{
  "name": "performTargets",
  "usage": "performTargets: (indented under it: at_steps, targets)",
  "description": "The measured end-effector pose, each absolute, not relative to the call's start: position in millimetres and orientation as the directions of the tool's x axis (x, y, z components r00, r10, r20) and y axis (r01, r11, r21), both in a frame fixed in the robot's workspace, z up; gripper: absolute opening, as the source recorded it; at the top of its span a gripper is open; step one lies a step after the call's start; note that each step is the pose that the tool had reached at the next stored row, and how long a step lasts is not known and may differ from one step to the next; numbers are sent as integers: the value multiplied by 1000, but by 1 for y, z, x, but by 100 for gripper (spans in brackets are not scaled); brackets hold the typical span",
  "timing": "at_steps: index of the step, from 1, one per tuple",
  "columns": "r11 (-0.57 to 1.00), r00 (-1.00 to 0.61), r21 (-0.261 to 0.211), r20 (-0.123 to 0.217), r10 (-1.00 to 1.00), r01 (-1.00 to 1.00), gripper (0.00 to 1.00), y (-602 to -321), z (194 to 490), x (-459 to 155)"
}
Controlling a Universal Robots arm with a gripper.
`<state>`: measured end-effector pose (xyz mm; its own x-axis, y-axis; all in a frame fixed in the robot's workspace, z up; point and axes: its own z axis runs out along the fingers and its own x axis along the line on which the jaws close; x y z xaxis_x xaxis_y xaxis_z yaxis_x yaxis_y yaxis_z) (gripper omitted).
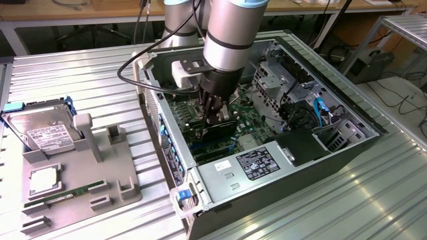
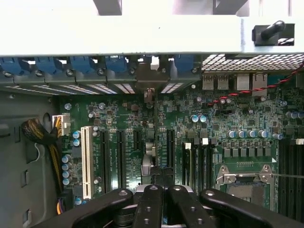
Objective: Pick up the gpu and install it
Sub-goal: 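Insert the gpu into the slot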
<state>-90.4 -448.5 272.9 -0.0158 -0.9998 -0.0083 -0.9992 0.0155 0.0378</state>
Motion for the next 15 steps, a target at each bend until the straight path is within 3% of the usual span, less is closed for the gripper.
performTargets:
  at_steps: [15]
  targets:
    - [15,-16,38,-8,-1000,-999,11,-449,269,-91]
